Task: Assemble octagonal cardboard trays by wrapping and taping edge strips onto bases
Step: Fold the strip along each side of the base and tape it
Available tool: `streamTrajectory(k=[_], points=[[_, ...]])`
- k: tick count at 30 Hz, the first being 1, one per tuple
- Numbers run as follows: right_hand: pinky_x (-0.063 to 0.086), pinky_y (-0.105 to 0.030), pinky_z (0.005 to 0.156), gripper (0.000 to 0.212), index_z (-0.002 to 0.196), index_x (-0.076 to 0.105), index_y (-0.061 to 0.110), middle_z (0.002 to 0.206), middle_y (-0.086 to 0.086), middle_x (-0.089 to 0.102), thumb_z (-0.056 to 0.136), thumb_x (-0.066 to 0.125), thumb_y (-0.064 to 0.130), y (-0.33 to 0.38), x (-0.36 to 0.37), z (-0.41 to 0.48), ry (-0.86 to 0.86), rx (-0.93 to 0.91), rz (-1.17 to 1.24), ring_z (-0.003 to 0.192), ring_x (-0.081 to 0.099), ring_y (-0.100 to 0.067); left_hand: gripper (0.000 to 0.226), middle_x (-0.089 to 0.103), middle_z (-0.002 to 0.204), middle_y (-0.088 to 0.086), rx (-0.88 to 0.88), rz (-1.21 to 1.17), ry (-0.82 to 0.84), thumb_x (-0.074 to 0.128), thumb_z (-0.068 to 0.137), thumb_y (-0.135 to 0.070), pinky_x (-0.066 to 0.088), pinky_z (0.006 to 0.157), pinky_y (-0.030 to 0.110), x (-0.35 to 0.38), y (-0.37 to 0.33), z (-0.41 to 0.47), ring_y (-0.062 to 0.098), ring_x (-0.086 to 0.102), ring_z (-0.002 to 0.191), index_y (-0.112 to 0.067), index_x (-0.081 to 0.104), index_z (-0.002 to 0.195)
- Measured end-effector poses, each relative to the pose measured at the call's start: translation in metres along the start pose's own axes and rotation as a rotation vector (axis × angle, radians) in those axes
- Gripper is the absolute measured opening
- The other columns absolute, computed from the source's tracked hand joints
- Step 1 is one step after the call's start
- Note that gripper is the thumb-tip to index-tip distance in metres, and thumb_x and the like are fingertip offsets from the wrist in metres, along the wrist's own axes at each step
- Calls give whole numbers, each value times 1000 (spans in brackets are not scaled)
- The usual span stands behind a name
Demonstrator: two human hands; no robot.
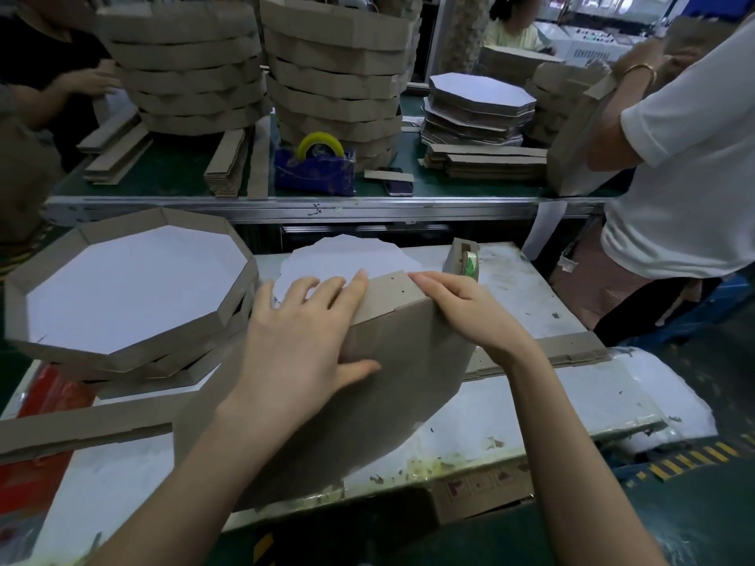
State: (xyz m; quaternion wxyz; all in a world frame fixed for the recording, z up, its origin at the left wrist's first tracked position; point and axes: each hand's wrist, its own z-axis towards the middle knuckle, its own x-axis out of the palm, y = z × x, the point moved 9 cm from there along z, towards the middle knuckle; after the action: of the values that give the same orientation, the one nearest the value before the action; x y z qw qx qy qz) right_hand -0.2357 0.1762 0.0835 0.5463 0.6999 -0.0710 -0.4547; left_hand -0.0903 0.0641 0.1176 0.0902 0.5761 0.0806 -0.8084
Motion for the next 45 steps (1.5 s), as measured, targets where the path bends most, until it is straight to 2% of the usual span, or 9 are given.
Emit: streamTrajectory(k=[3,7,11,16,20,26,35,41,45], points=[[38,-2,73,24,105,71,27,85,32,63,105,47,29,17,10,-2,92,-105,-24,83,58,12,102,42,144,-6,25,-21,-30,47,77,-79,37,100,40,2,-22,15,20,39,132,-38,-8,152],[30,-17,54,43,63,51,18,53,14,42,105,50,26,31,7,-3,63,-205,-36,53,36,-2,93,53,126,-9,29,-53,-23,45,77,-81,38,71,30,3,-28,26,16,54,112,-38,7,152],[45,-28,63,39,79,73,13,72,-12,65,99,54,41,29,-9,-1,90,-183,1,65,55,-12,98,53,129,-16,71,-170,-2,39,69,-88,43,73,31,0,-17,24,12,54,111,-45,7,151],[38,-12,55,50,77,71,7,58,3,57,91,58,54,32,-22,6,166,-132,-116,55,50,-8,97,58,126,-13,-17,-428,-46,38,66,-91,49,75,34,-3,22,5,13,57,102,-48,16,150],[54,-27,66,24,90,79,18,81,1,75,91,67,39,47,-22,8,161,-142,-111,78,69,-23,91,58,124,-13,-76,-527,-65,42,64,-89,53,80,37,16,43,-12,15,57,104,-58,14,144],[53,-24,63,18,87,78,15,78,-1,75,91,71,31,64,8,15,147,-173,-132,70,66,-9,89,50,135,-17,-152,-570,-81,49,65,-84,49,85,35,30,72,-29,11,52,113,-50,25,144],[46,-16,57,15,82,77,19,69,5,71,89,72,32,75,33,9,145,-213,-120,61,58,-4,65,53,124,-11,3,-501,-178,46,83,-70,39,86,23,2,47,-24,5,44,114,-36,50,138],[46,-17,56,16,83,77,14,73,-4,73,89,73,29,69,29,4,106,-169,-92,62,60,-5,52,59,116,-7,34,-541,-184,50,85,-63,50,83,36,-5,40,-22,13,52,106,-37,60,129],[53,-18,67,12,89,80,29,81,13,76,89,71,36,57,19,2,88,-96,-87,76,70,-2,47,60,117,-7,37,-579,-168,50,83,-63,49,84,36,-5,40,-20,12,52,106,-42,64,123]])
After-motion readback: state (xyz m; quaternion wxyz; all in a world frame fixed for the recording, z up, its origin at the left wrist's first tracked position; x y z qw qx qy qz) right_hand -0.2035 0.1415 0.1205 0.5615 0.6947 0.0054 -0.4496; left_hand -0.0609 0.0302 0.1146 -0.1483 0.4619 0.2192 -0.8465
